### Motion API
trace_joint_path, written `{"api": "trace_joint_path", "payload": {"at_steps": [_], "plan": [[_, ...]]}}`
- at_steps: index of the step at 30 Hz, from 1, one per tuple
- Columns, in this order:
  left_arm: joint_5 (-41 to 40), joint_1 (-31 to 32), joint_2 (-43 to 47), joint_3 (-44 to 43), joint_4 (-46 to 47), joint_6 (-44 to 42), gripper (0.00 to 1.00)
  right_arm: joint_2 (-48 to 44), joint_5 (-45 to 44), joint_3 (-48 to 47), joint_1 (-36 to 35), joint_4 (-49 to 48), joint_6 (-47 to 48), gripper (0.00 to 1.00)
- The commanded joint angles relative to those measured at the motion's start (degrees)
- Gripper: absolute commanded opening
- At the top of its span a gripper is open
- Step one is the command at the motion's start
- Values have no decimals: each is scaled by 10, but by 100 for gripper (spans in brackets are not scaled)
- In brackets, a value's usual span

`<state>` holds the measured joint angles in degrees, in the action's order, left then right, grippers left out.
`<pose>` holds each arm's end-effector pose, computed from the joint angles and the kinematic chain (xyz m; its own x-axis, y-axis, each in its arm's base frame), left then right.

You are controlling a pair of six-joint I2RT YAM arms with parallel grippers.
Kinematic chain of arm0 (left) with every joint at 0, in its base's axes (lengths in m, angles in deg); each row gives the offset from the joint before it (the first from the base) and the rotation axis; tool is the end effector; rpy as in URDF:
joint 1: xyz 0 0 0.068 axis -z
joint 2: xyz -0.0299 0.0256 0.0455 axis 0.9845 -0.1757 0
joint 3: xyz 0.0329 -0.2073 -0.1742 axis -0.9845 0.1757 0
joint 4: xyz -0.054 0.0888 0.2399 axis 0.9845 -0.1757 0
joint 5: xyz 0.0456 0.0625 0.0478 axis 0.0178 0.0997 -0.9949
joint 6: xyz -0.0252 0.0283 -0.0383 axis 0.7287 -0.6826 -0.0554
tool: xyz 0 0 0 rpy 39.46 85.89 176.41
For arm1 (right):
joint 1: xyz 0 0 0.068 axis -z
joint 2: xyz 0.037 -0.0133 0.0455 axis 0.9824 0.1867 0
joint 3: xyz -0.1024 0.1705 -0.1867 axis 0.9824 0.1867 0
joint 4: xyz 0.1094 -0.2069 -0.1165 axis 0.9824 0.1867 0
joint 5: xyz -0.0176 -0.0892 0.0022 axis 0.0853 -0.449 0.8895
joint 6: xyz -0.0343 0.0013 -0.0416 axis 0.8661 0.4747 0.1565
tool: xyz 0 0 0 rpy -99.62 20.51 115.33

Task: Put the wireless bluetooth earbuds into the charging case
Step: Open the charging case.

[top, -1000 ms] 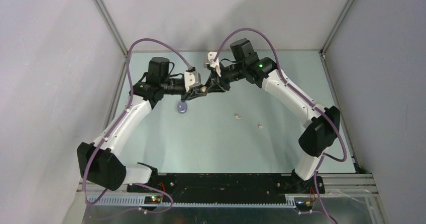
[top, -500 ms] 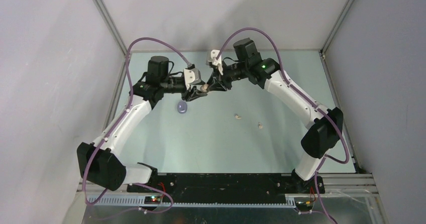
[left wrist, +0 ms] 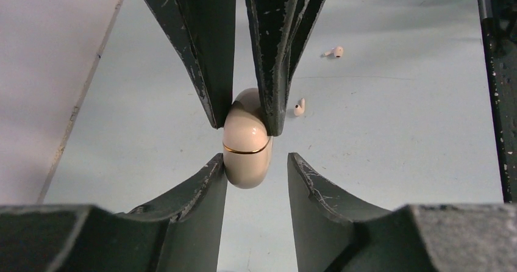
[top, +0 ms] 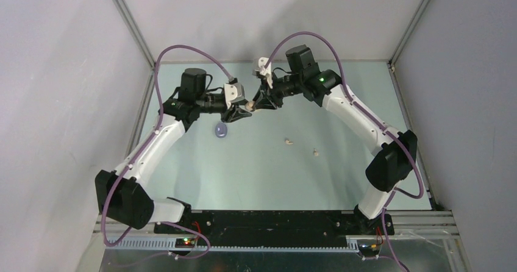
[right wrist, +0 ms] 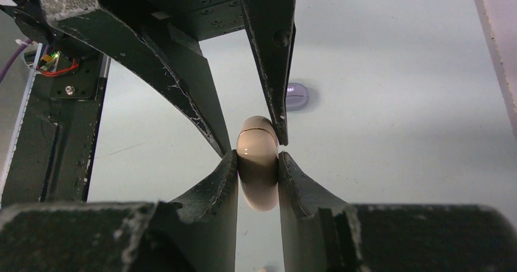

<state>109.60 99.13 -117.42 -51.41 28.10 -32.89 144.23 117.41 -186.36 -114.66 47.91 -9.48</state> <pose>0.2630 -0.1218 0.3453 0.1595 0.3597 -0.9193 0.9619 0.1527 0.2266 0.3015 0.2466 0.3843 0.1326 -0.3694 -0.9198 -0.9905 -0.0162 -0.1364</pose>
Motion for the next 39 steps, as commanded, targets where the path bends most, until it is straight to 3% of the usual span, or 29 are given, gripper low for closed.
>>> {"api": "trace_joint_path", "payload": {"at_steps": [1,5,10,12,14,18,39], "plan": [[21,-1,-5,-21,23,27,45,-13,13,-6,-6,-37,-20,0],[26,-2,-10,-22,39,48,37,-11,13,-6,-10,-45,-31,0],[31,-4,-13,-22,42,52,14,-11,11,-4,-10,-44,-31,0],[34,-5,-13,-21,43,52,4,-10,5,-3,-10,-44,-32,4],[37,-5,-12,-18,45,51,1,-7,-12,-3,-9,-54,-57,19],[48,-5,-12,-18,41,38,0,0,-35,-10,16,-87,-112,30],[51,-9,-18,-14,40,33,0,6,-53,-41,54,-105,-136,35]]}}
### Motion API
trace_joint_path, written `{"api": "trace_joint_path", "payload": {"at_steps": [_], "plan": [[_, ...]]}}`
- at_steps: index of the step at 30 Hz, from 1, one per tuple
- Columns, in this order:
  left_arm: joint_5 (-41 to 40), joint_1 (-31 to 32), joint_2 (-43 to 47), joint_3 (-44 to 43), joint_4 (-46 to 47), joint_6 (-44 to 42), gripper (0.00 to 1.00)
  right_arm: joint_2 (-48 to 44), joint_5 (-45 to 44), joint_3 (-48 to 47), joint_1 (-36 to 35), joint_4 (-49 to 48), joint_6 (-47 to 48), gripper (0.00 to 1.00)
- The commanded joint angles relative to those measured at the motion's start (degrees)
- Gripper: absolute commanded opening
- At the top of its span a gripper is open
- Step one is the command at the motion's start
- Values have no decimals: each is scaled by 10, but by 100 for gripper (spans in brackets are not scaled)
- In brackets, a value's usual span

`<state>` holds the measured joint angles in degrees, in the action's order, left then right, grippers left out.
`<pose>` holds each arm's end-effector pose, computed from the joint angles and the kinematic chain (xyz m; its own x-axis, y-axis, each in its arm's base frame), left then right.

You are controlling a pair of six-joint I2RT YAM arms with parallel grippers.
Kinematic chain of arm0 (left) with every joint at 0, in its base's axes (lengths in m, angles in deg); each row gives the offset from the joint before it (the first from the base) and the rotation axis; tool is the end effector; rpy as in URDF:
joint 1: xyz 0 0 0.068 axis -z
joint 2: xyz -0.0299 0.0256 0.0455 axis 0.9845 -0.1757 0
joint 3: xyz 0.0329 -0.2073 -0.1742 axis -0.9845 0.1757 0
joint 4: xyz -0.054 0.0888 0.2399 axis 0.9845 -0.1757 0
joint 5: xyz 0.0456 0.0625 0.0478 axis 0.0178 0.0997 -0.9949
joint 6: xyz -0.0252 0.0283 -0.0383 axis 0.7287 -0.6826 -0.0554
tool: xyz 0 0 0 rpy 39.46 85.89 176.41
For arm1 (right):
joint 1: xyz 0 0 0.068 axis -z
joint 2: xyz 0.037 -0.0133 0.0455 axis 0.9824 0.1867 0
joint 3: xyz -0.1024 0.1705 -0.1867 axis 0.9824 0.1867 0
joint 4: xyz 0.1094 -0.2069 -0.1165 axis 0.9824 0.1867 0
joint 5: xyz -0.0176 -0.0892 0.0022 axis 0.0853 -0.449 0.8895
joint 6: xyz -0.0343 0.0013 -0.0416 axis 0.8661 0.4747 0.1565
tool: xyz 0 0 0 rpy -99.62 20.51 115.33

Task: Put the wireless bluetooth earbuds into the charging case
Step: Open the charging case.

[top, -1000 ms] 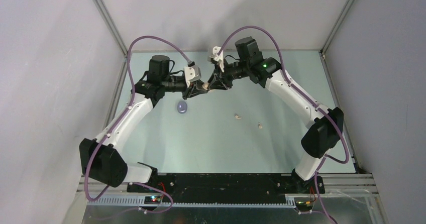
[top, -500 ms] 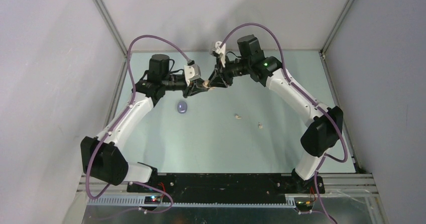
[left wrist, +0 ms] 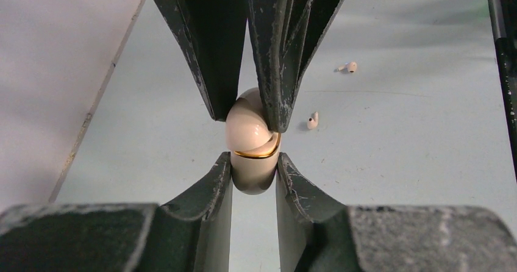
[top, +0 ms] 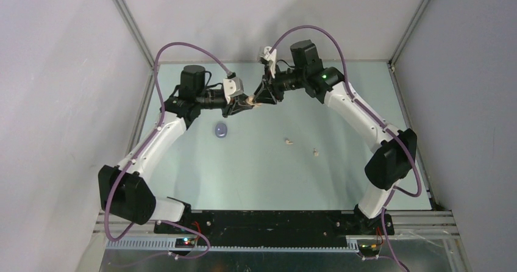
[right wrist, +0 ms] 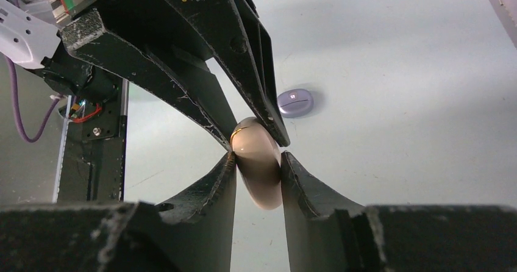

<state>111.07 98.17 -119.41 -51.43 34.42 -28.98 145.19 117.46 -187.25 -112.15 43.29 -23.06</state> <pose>0.2769 -0.1219 0.3454 0.1587 0.3136 -0.9362 0.9585 0.1786 0.2223 0.3190 0.2377 0.3900 -0.0570 -0.3173 -0.9466 -0.9935 0.1114 0.0224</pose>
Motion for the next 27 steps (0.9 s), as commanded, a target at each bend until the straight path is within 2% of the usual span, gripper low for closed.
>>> {"api": "trace_joint_path", "payload": {"at_steps": [1,11,16,23,27], "plan": [[37,1,1,-14,-23,-6,0,-3,-53,-32,30,-59,0,35],[43,-4,-4,-13,-12,9,0,-7,-54,-32,37,-54,9,41],[47,-15,-3,-2,28,71,0,-25,-38,-32,39,-43,3,43],[65,-37,12,50,162,249,0,-82,-25,11,68,9,23,43],[95,-56,12,73,319,383,0,-110,-22,51,91,64,65,43]]}}
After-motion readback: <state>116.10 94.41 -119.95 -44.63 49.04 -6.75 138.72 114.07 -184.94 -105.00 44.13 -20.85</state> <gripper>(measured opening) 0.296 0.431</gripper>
